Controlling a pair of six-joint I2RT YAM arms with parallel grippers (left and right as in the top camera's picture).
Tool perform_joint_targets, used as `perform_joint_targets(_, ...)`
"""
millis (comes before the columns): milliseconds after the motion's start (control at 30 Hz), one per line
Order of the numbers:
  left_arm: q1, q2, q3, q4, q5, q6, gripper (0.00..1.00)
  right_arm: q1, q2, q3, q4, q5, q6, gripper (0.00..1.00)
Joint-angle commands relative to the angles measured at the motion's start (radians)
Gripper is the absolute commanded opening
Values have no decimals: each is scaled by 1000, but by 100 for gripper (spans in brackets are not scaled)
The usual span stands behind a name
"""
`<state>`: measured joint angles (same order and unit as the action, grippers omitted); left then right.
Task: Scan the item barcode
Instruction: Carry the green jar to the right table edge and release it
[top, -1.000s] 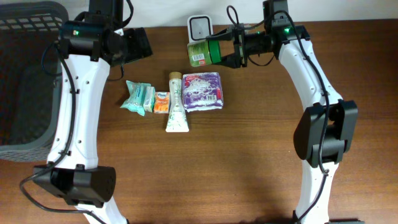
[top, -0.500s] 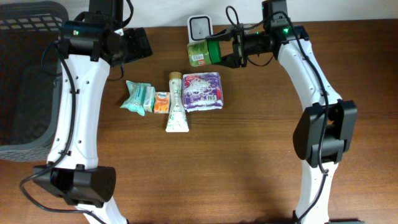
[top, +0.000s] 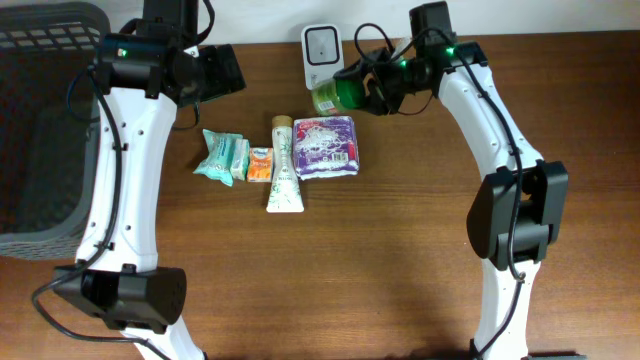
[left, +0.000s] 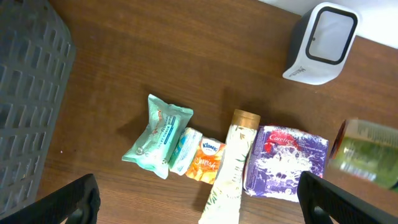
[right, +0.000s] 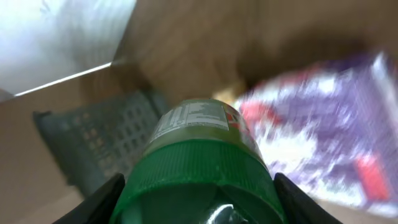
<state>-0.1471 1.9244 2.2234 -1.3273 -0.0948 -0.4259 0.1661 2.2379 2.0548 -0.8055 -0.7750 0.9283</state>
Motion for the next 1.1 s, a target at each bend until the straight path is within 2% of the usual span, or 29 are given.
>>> perform_joint_targets(0,7,0,3,2,-11,16,99,18,-8,44,2,316,-192,50)
perform_joint_targets(167,7,0,3,2,-11,16,99,101,-8,57,80,652,-383,50)
perform_joint_targets(367,7,0,3,2,-11,16,99,202,-8,57,272,974,-500,50)
perform_joint_targets(433,7,0,3,2,-11,16,99,214,-5,56,390,994,-558,50)
perform_joint_targets(733,7,0,3,2,-11,16,99,215,164,56,803,951,-563,50)
perform_joint_targets(867,7,0,3,2,-11,16,99,228,178,56,848,936,-684,50)
perform_joint_targets(1067,7,0,3,2,-11,16,99,233,178,56,855,944,-689,49)
